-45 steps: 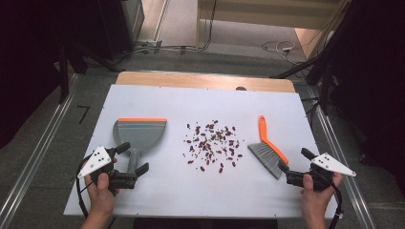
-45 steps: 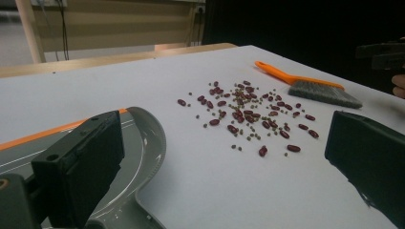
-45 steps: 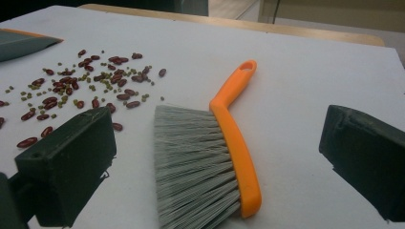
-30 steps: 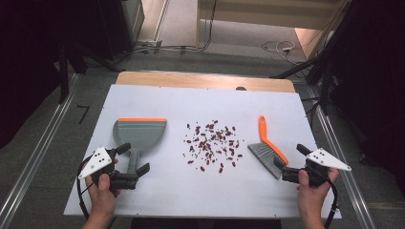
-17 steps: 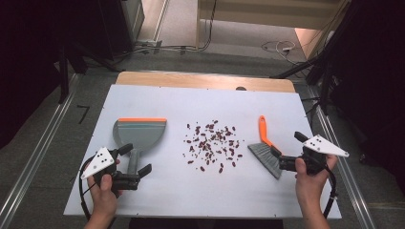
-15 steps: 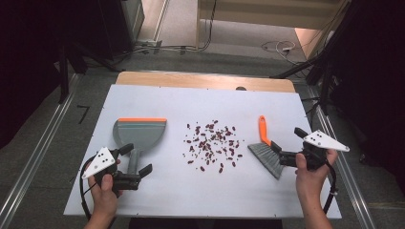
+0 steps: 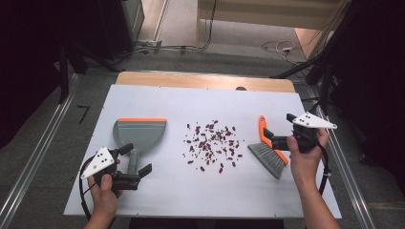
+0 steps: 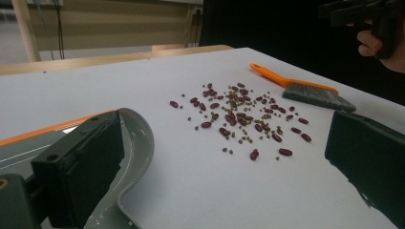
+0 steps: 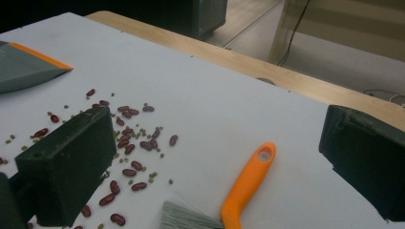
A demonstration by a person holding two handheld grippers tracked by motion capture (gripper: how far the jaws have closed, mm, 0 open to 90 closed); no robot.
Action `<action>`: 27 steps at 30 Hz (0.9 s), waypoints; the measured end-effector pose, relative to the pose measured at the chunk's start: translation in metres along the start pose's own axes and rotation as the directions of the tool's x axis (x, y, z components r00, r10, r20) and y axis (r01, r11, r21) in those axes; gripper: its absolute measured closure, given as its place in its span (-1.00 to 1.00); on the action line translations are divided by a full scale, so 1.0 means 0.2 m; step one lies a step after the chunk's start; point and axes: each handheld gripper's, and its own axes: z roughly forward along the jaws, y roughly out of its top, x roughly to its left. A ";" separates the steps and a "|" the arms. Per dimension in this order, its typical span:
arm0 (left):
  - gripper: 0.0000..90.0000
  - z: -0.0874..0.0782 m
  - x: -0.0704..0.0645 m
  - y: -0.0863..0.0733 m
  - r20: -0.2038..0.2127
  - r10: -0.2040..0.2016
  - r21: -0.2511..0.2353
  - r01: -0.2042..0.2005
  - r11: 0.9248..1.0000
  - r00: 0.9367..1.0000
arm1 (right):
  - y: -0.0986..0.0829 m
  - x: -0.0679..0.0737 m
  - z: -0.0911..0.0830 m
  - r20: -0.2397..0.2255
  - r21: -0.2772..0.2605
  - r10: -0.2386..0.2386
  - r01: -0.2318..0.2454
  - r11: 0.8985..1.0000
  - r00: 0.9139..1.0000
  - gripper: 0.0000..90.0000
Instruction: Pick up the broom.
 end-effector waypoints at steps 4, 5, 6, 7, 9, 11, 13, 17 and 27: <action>-0.99 0.00 0.00 0.00 -0.002 0.000 -0.001 0.000 1.000 1.000 | 0.03 -0.01 0.06 0.015 0.052 -0.002 0.002 0.999 1.000 -1.00; -0.99 0.00 0.00 0.00 -0.002 0.001 -0.002 -0.001 1.000 1.000 | 0.04 -0.02 0.07 0.008 0.063 0.000 -0.001 0.998 1.000 -1.00; -0.99 0.00 0.00 0.00 -0.002 0.001 -0.001 -0.001 1.000 1.000 | 0.05 -0.03 0.08 0.000 0.080 0.005 -0.005 0.997 1.000 -1.00; -0.98 0.00 0.00 0.00 -0.002 0.001 -0.001 -0.001 1.000 1.000 | 0.06 -0.03 0.10 -0.005 0.091 0.009 -0.009 0.996 1.000 -1.00; -0.98 0.00 0.00 0.00 -0.002 0.002 0.000 -0.002 1.000 1.000 | 0.07 -0.04 0.12 -0.015 0.111 0.015 -0.014 0.994 1.000 -1.00; -0.98 0.00 0.00 0.00 0.000 0.002 0.001 -0.002 1.000 1.000 | 0.08 -0.05 0.14 -0.018 0.134 0.017 -0.015 0.991 1.000 -1.00; -0.98 0.00 0.00 0.00 0.002 0.003 0.002 -0.003 1.000 1.000 | 0.08 -0.06 0.16 -0.024 0.155 0.024 -0.020 0.988 0.999 -1.00; -0.98 0.00 0.00 0.00 0.003 0.006 0.003 -0.006 1.000 1.000 | 0.08 -0.10 0.22 -0.030 0.239 0.071 -0.062 0.969 0.997 -1.00; -0.98 0.00 0.00 0.00 0.003 0.007 0.008 -0.007 1.000 1.000 | 0.02 -0.14 0.34 -0.051 0.441 0.150 -0.113 0.890 0.987 -0.92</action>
